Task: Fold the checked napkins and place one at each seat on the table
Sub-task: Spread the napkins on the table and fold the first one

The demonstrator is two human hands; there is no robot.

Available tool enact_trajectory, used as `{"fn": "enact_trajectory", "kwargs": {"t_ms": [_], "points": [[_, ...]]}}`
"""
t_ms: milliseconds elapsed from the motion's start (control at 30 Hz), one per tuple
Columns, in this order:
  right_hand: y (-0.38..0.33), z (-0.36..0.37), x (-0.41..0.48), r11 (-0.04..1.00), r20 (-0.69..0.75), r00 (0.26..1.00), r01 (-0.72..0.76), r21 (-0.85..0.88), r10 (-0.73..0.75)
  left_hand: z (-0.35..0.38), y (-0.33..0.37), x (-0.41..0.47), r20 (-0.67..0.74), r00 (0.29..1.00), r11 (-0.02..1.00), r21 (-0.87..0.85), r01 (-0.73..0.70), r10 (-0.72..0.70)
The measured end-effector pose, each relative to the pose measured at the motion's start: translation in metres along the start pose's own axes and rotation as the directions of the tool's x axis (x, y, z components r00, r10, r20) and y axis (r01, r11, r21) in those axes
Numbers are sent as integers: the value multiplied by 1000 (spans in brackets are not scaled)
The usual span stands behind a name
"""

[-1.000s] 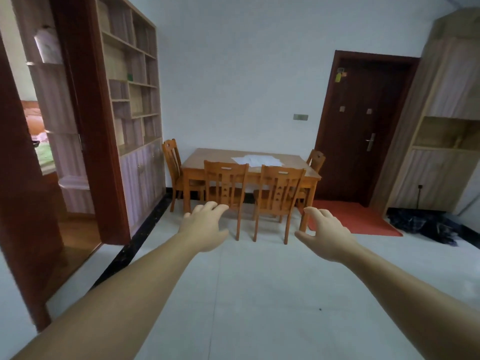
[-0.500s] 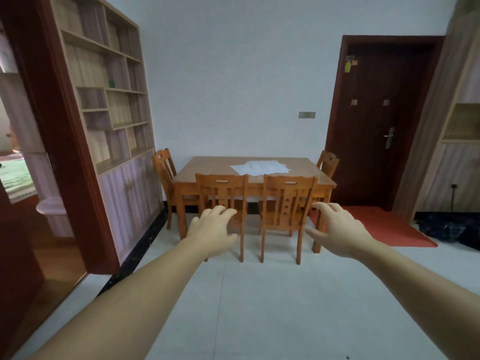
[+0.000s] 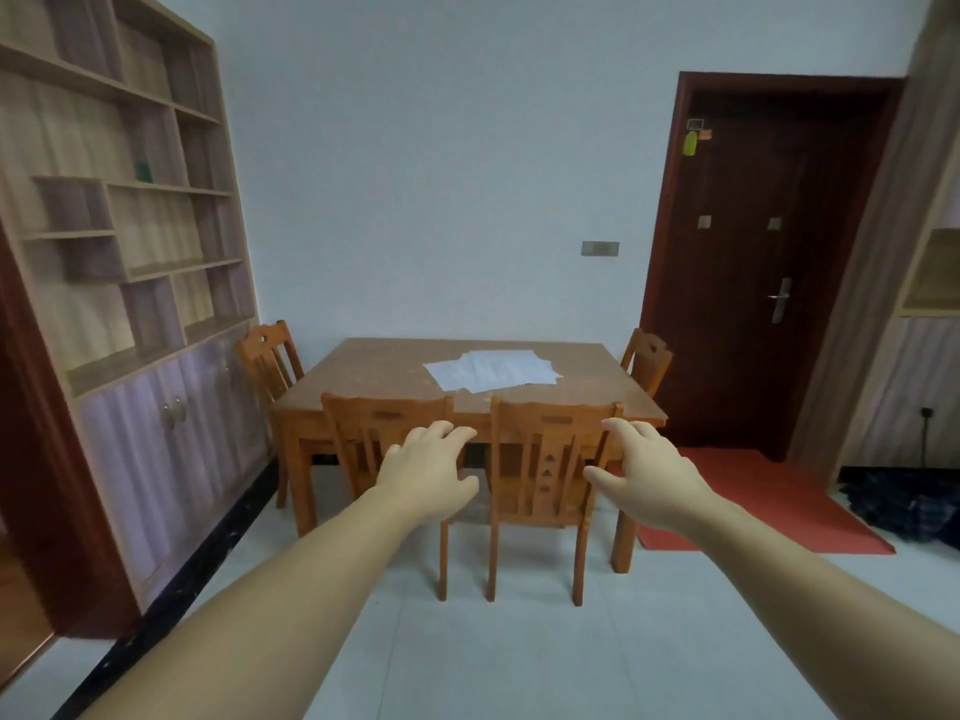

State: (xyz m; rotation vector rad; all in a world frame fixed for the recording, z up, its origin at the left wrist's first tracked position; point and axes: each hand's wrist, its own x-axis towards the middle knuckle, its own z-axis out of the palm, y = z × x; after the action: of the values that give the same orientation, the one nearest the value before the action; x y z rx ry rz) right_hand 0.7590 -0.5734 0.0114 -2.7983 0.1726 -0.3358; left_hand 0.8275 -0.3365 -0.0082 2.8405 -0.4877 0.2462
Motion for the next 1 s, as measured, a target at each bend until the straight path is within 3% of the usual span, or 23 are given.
{"fn": "enact_trajectory", "kwargs": {"t_ms": [400, 667, 1000], "points": [[61, 59, 292, 989, 28, 999, -31, -147, 35, 87, -43, 306, 63, 996, 998, -13, -55, 56], [116, 81, 449, 992, 33, 998, -49, -117, 53, 126, -35, 471, 90, 995, 999, -4, -51, 51], [240, 127, 655, 1000, 117, 993, -2, -18, 4, 196, 21, 663, 114, 992, 998, 32, 55, -58]]}}
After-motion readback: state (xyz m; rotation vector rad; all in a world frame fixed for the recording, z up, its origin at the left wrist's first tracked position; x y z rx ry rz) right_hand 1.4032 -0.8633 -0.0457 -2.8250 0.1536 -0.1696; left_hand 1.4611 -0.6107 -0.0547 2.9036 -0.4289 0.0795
